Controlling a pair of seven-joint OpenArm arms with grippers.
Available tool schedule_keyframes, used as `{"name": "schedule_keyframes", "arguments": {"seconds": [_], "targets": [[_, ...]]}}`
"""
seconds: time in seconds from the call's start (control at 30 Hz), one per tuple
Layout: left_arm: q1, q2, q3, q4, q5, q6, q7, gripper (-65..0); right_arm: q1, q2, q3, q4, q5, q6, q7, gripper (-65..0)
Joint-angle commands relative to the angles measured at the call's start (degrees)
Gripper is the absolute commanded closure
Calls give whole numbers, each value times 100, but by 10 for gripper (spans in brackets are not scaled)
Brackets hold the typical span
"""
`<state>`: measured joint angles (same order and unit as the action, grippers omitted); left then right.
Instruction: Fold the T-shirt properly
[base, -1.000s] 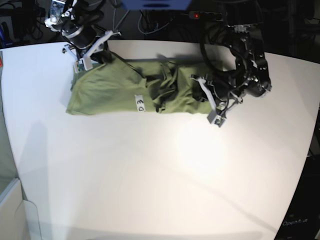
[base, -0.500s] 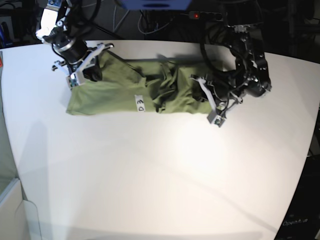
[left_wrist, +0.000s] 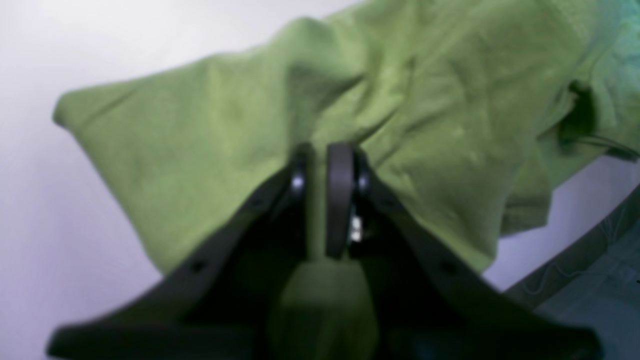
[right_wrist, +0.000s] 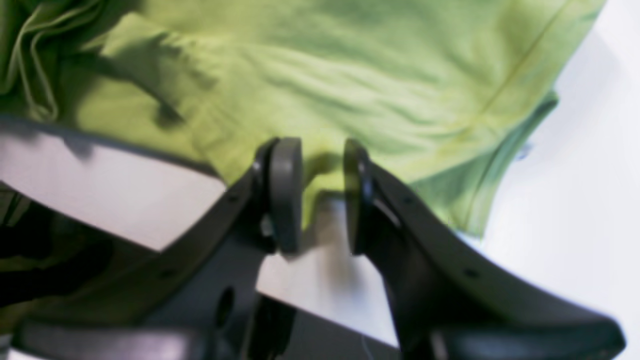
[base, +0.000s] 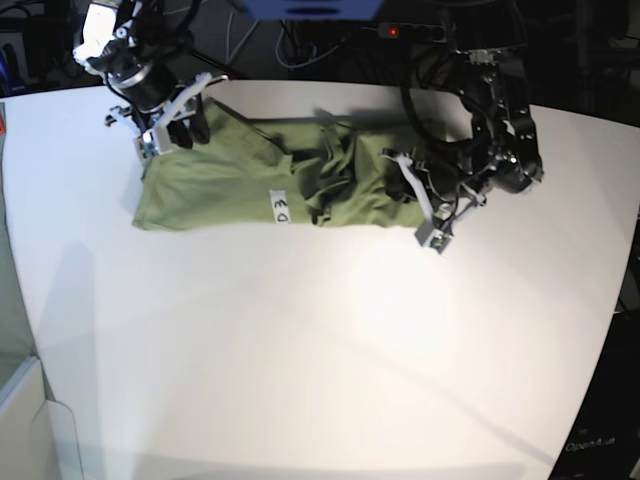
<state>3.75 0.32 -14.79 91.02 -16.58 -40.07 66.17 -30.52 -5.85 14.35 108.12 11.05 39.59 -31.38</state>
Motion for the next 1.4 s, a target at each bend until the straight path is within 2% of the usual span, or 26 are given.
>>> {"name": "schedule_keyframes", "arguments": {"seconds": [0.0, 0.43, 0.67, 1.03, 1.1, 1.23, 1.37], "targets": [[-89, 8, 6, 98, -96, 7, -81, -43, -29, -26, 11, 94, 86, 41, 135, -161], [-98, -19, 6, 98, -87, 7, -81, -43, -196, -26, 20, 59, 86, 41, 135, -161], [-98, -19, 6, 71, -87, 7, -107, -43, -275, -53, 389, 41, 86, 41, 91, -162], [-98, -19, 6, 89, -87, 7, -99, -43, -266, -35, 152, -636, 86, 41, 83, -164], [-98, -19, 6, 89, -70, 7, -99, -43, -284, -26, 55, -636, 86, 41, 83, -187], [-98, -19, 6, 89, -87, 7, -90, -43, -337, -26, 46, -609, 104, 41, 83, -281], [-98, -19, 6, 98, -78, 7, -90, -43, -354, -26, 64, -601, 104, 41, 83, -296]]}}
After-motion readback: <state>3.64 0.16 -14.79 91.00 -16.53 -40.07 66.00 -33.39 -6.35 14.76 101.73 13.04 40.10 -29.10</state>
